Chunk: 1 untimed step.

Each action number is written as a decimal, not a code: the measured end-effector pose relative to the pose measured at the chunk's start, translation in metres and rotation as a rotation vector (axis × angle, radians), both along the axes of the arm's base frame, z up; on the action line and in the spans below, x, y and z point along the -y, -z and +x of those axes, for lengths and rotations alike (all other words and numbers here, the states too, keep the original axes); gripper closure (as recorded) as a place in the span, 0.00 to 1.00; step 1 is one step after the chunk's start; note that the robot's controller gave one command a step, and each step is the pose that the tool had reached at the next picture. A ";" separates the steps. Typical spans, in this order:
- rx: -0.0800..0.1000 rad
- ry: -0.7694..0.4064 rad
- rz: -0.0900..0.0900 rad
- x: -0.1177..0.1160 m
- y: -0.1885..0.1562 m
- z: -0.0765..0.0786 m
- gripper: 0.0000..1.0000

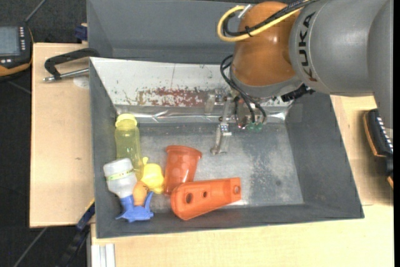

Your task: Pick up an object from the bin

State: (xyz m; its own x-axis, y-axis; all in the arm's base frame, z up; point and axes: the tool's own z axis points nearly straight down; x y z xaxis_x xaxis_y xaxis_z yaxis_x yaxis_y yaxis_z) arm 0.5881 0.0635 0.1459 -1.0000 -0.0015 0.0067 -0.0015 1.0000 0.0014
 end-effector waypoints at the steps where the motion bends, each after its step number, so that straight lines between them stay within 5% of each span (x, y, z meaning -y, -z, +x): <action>1: 0.008 0.001 0.001 0.000 -0.005 0.002 0.00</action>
Offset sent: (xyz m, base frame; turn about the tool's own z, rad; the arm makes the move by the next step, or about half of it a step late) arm -0.0453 0.0579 -0.0695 -0.0600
